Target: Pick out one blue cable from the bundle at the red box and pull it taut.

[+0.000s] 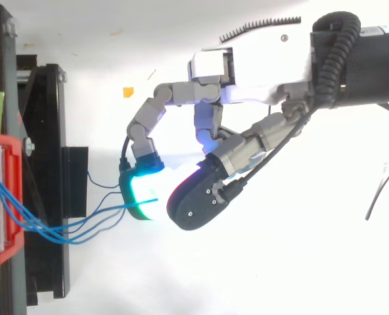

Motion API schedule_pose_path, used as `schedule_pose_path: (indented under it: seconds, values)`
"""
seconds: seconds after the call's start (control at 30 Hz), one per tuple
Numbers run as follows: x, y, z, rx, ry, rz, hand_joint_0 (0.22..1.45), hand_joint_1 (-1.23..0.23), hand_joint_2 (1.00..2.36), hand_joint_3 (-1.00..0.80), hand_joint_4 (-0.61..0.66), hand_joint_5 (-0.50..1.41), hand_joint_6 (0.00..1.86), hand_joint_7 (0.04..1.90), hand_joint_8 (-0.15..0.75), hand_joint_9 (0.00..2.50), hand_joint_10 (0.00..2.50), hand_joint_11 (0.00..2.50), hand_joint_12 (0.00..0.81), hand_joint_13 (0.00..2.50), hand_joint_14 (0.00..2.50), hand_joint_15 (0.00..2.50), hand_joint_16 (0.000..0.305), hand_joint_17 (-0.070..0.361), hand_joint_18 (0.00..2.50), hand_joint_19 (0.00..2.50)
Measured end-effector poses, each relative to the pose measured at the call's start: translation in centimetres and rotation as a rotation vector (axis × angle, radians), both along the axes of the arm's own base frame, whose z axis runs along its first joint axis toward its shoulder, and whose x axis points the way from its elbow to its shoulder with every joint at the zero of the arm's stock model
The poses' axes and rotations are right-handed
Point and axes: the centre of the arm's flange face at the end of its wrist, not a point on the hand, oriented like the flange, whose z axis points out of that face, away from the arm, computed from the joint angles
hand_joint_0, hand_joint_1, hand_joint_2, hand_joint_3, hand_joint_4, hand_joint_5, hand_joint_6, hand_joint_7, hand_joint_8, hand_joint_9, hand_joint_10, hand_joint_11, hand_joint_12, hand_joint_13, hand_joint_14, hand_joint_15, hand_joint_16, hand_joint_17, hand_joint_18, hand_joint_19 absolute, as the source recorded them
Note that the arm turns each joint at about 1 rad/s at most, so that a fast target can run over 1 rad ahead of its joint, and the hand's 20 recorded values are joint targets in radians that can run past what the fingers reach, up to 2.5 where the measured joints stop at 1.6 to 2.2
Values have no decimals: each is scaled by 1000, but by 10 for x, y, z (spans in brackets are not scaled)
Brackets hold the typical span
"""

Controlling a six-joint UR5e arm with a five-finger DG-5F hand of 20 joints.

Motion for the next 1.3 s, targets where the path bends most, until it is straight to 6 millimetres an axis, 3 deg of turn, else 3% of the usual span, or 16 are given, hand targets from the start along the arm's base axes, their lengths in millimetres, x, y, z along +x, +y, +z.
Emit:
schedule_pose_path:
  seconds: [1.3]
  values:
    - [-1, 0, -4, -3, 5, -4, 710, -863, 1014, -130, -333, -106, 952, 1044, 196, 1464, 436, 1571, 286, 1262, 1012, 1263, 42, 94, 1301, 1438]
